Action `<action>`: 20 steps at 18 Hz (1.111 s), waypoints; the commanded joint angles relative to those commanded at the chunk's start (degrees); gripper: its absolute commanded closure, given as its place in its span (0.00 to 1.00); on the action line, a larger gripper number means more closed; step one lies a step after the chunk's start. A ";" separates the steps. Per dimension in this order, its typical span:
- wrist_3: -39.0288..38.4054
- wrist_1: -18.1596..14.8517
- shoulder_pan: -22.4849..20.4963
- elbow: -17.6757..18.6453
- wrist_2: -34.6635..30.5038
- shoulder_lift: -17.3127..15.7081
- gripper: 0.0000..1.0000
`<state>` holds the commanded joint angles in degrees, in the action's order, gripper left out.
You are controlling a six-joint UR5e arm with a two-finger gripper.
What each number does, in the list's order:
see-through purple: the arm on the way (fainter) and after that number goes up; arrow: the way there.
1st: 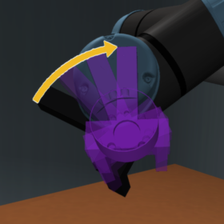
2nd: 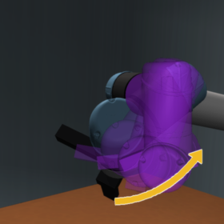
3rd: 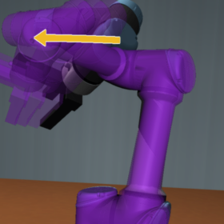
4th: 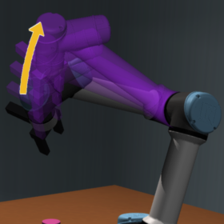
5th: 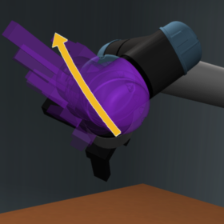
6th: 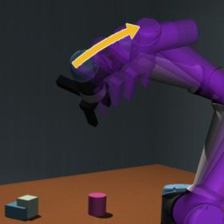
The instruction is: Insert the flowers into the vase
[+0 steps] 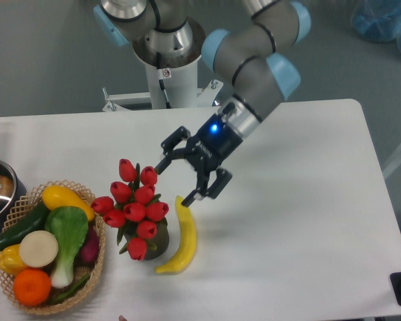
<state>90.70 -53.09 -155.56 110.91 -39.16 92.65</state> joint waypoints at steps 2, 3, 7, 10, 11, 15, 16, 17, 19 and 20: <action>0.00 -0.09 -0.10 -0.43 -8.35 -1.59 0.00; 0.78 0.00 -0.10 -0.61 -12.39 -1.77 0.00; 0.88 -1.31 0.60 -3.33 -20.15 -3.70 0.00; 3.15 -4.29 0.87 -4.48 -28.31 -4.67 0.00; 6.38 -5.00 0.70 -4.48 -30.17 -4.85 0.00; 14.67 -10.10 -0.53 -4.74 -32.29 -6.17 0.00; 15.20 -10.37 -0.71 -4.74 -32.91 -6.26 0.00; 15.29 -10.37 -0.62 -4.57 -33.44 -6.34 0.00; 15.29 -10.37 -0.62 -4.48 -33.62 -6.43 0.00; 15.29 -10.46 -0.71 -4.57 -33.62 -6.43 0.00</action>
